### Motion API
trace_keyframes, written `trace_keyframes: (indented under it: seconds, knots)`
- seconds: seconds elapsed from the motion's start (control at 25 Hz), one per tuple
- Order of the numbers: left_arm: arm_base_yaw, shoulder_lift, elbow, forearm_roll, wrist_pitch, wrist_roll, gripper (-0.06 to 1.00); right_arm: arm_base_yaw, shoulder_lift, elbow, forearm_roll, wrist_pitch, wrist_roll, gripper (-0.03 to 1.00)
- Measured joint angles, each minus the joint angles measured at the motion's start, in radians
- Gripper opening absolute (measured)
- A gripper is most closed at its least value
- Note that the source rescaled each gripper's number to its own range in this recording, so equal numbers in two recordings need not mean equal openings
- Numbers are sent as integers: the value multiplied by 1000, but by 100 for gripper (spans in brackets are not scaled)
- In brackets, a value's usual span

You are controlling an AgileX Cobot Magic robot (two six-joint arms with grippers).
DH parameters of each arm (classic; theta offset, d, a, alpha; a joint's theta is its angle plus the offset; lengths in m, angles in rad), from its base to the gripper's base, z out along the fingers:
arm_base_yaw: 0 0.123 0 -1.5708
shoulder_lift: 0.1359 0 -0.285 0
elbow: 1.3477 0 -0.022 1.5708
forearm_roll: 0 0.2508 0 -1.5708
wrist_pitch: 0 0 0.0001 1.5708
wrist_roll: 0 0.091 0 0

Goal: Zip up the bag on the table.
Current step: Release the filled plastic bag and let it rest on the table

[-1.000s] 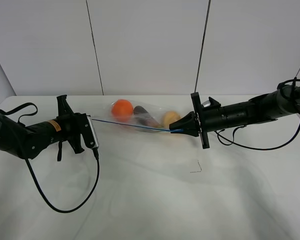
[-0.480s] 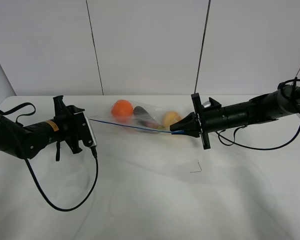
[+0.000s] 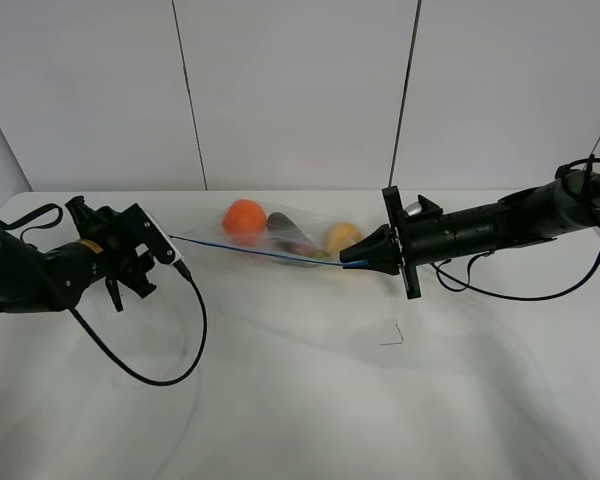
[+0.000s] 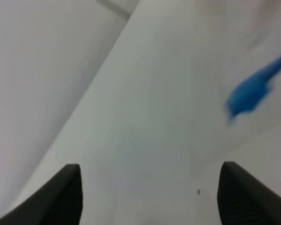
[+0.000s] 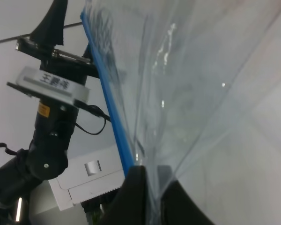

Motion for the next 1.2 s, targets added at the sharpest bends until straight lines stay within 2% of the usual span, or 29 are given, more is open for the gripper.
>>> trace_keyframes:
  seconds: [0.16,0.32,0.4,0.44,0.52,0.6,0.76,0.88,1.12,1.2]
  knots:
    - [0,0,0,-101,-6,-154,94,0,0,0,0,0,1,0]
    - [0,0,0,-153,-9,-474,94,0,0,0,0,0,1,0]
    - [0,0,0,-158,-10,-651,94,0,0,0,0,0,1,0]
    - [0,0,0,-160,-10,-709,94,0,0,0,0,0,1,0]
    - [0,0,0,-161,-10,-796,94,0,0,0,0,0,1,0]
    - [9,-9,0,-160,24,-813,94,0,0,0,0,0,1,0]
    - [65,-95,0,-161,213,-815,94,0,0,0,0,0,1,0]
    - [118,-195,-35,-156,437,-808,94,0,0,0,0,0,1,0]
    - [162,-282,-248,-102,1121,-765,94,0,0,0,0,0,1,0]
    - [162,-282,-324,-93,1303,-774,94,0,0,0,0,0,1,0]
